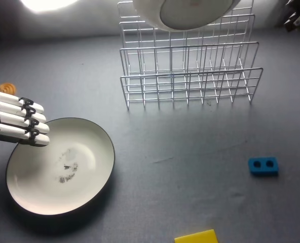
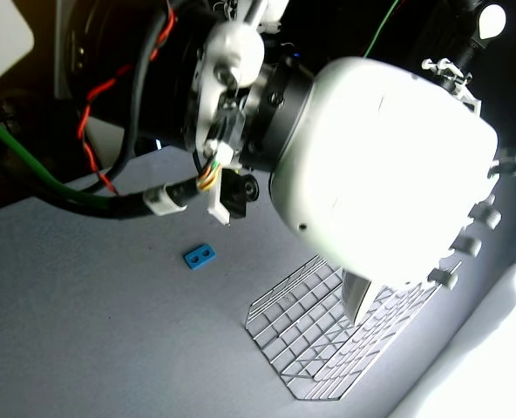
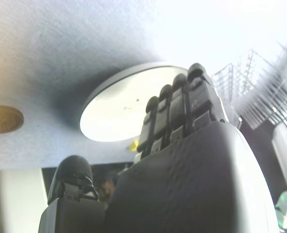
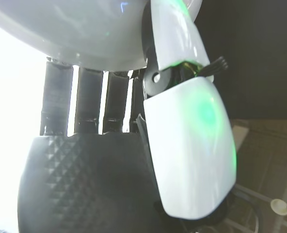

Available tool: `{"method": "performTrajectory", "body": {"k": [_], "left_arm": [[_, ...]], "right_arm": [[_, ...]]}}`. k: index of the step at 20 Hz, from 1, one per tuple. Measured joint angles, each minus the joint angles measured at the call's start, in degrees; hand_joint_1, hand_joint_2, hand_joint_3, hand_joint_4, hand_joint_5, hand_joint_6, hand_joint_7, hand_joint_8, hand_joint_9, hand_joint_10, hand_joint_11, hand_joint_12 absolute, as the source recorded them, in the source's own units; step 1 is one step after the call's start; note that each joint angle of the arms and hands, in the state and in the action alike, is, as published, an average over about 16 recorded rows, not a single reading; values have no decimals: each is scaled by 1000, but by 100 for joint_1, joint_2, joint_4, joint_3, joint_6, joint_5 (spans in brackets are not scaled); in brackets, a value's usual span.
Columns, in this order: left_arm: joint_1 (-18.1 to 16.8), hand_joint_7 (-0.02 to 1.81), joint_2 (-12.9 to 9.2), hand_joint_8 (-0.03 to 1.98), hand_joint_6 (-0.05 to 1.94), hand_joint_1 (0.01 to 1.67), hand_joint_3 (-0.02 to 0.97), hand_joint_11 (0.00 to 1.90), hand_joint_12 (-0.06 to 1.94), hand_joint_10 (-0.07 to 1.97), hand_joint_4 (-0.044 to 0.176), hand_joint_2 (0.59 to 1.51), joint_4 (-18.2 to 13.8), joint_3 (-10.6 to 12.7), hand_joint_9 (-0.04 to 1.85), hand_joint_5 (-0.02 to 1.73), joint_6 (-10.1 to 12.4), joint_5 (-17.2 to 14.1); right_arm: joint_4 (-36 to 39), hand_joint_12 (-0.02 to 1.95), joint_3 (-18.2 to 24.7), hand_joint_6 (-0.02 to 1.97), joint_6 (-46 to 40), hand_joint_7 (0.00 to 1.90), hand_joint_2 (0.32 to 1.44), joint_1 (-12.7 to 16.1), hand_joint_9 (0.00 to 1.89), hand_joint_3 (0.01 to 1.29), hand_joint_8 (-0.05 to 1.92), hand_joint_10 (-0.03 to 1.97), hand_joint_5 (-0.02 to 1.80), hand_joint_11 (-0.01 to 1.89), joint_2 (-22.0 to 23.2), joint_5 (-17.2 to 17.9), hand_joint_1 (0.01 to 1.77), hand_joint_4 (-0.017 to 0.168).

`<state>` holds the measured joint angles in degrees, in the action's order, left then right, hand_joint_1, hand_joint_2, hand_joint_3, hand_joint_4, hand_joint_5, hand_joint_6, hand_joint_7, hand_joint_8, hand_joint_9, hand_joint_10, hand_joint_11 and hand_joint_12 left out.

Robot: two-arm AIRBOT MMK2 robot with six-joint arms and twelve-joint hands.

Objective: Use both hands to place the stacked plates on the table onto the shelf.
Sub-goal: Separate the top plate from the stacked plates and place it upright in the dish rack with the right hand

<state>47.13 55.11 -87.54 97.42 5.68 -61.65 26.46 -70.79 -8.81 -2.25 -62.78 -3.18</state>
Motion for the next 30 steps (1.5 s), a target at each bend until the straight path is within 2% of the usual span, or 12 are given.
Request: {"method": "performTrajectory", "body": {"k": [13, 25, 28, 30], "left_arm": [[122, 18, 2, 2, 19, 16, 16, 18, -5, 14, -2, 1174, 2, 107, 17, 26, 3, -82], [198, 23, 11, 2, 19, 16, 16, 18, -5, 11, -2, 1175, 18, 133, 14, 26, 11, -84], [221, 22, 23, 2, 19, 15, 16, 18, -5, 9, -2, 1173, 27, 152, 11, 26, 12, -75], [239, 21, 33, 2, 18, 16, 16, 18, -5, 7, -2, 1172, 36, 165, 7, 25, 13, -67]], "right_arm": [[-632, 943, -914, 978, -158, 1037, 1007, -574, 1046, 17, 810, 991, 878, 921, -665, -128, 1376, -9], [-1025, 933, -1459, 981, -153, 1018, 1012, -1150, 1042, 16, 849, 995, 861, 919, -1056, 66, 1376, -9], [-1064, 960, -1524, 1001, -152, 996, 1025, -1243, 1018, 16, 878, 917, 844, 895, -1101, 139, 1361, -9], [-1082, 988, -1552, 1015, -151, 977, 1038, -1291, 1007, 16, 813, 820, 830, 866, -1122, 181, 1341, -9]]}}
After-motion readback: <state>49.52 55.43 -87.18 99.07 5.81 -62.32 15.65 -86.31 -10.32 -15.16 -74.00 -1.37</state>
